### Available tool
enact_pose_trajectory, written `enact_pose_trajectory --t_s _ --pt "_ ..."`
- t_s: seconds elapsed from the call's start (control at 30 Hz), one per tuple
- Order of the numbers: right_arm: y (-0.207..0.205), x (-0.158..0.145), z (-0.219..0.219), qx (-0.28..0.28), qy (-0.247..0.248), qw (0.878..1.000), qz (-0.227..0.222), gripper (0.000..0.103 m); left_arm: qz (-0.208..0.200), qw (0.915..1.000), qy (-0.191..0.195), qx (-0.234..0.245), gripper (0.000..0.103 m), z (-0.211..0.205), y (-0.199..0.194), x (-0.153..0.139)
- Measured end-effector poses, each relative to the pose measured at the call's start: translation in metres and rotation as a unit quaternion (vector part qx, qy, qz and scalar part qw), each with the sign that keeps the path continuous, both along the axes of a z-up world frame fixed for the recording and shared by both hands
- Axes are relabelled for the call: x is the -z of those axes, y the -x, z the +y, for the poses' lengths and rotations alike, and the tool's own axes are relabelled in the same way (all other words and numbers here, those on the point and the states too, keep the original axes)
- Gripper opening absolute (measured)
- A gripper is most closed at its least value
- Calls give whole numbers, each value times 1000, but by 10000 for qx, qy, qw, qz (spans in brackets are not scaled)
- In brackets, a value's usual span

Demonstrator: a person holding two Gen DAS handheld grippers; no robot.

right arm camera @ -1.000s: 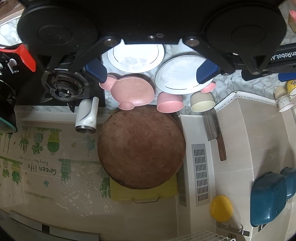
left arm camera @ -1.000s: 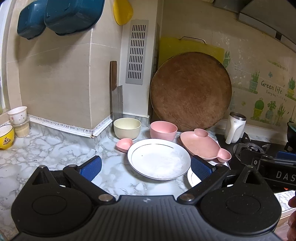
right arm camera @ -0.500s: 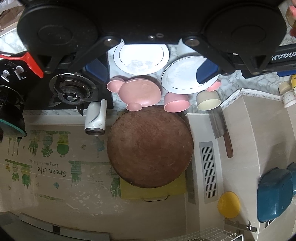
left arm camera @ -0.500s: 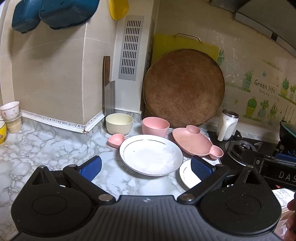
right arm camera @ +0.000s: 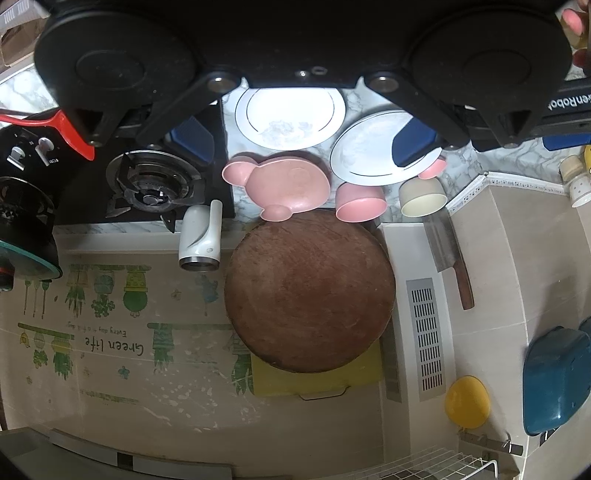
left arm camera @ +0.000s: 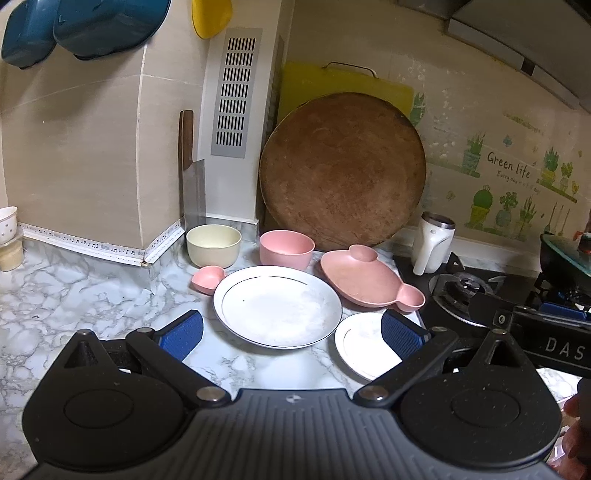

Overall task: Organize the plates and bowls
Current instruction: 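Move both grippers toward the large plain white plate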

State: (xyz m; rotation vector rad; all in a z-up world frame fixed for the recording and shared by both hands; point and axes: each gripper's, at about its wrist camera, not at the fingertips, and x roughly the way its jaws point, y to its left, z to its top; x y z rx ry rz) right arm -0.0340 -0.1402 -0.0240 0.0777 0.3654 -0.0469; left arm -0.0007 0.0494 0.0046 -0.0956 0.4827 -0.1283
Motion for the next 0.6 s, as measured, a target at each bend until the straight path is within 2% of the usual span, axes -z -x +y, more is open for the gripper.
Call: enact_pose_trajectory --t_s 0.33,0.6 --pt "-2 2 -1 -45 -87 9999 46 103 -33 10000 66 -23 103 2 -1 0" --pt "-6 3 1 22 23 9999 152 103 -75 10000 29 -43 103 1 -1 -1"
